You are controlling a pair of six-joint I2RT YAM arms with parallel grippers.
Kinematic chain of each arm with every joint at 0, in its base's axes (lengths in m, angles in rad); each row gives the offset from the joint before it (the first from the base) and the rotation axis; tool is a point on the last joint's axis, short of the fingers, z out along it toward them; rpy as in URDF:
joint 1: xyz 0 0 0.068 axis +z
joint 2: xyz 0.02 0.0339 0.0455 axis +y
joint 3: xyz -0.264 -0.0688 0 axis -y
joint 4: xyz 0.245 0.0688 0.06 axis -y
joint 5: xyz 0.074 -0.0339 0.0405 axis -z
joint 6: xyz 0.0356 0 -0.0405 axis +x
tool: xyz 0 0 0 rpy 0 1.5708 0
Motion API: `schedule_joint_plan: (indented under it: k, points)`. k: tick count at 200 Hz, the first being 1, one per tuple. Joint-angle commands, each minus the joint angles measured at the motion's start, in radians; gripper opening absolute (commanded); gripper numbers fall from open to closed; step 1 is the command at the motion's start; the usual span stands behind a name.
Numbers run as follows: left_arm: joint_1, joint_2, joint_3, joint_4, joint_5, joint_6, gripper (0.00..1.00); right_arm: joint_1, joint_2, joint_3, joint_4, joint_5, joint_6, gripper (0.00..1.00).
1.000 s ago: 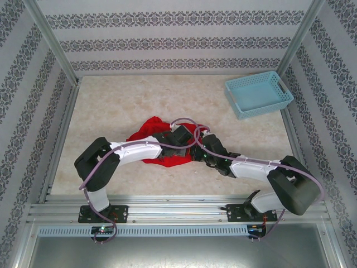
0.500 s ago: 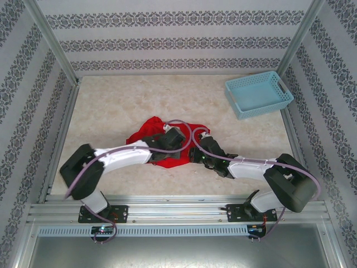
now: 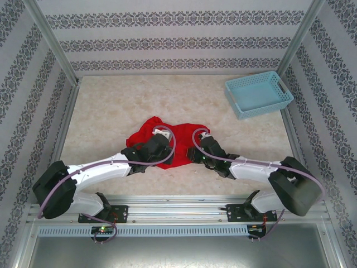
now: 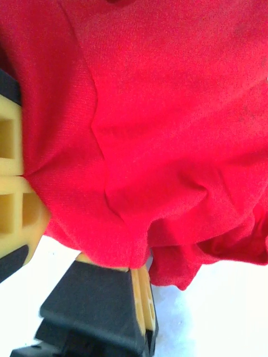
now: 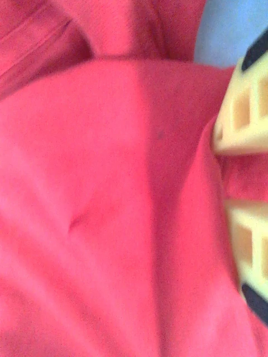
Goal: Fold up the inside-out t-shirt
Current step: Turn the T-shirt inside out at the center of the table.
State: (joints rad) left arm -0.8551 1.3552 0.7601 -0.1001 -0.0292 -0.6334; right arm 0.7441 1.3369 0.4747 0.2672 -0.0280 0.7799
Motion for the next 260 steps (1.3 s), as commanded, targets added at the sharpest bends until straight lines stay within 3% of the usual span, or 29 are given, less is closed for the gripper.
schedule_joint_plan:
  k: [1,26,57,74,95,147,168,199,225,242,260]
  points:
    - [0.011,0.029,-0.005,0.102,0.045,0.021,0.00,0.029,-0.080,-0.015,0.005,-0.041,-0.043,0.37]
    - [0.011,0.039,0.005,0.097,0.056,0.038,0.00,0.037,-0.068,-0.007,0.049,-0.078,-0.058,0.50]
    - [0.010,0.024,-0.018,0.123,0.102,0.046,0.00,0.031,0.035,0.097,-0.019,-0.042,-0.069,0.49]
    - [0.006,0.008,-0.041,0.146,0.125,0.048,0.00,0.000,0.074,0.125,-0.024,-0.020,-0.058,0.33]
    - [0.005,0.001,-0.065,0.153,0.146,0.058,0.00,-0.056,0.110,0.143,0.003,-0.053,-0.042,0.00]
    - [0.005,-0.081,-0.135,0.190,0.155,0.072,0.00,-0.103,0.173,0.195,-0.072,-0.020,-0.050,0.00]
    - [0.007,-0.099,-0.153,0.162,0.108,0.067,0.09,-0.095,0.160,0.159,-0.062,-0.026,-0.049,0.00]
    - [0.003,-0.070,-0.076,-0.032,-0.008,0.097,0.34,-0.027,0.137,0.097,0.014,-0.059,-0.047,0.00]
    - [-0.037,-0.057,0.019,-0.143,-0.064,0.125,0.40,0.008,0.126,0.072,0.072,-0.061,-0.021,0.00]
    - [-0.080,-0.045,0.062,-0.165,-0.077,0.132,0.48,0.010,0.110,0.068,0.099,-0.072,-0.013,0.00]
    - [-0.109,-0.005,0.083,-0.172,-0.080,0.122,0.51,0.012,0.091,0.079,0.092,-0.077,-0.015,0.00]
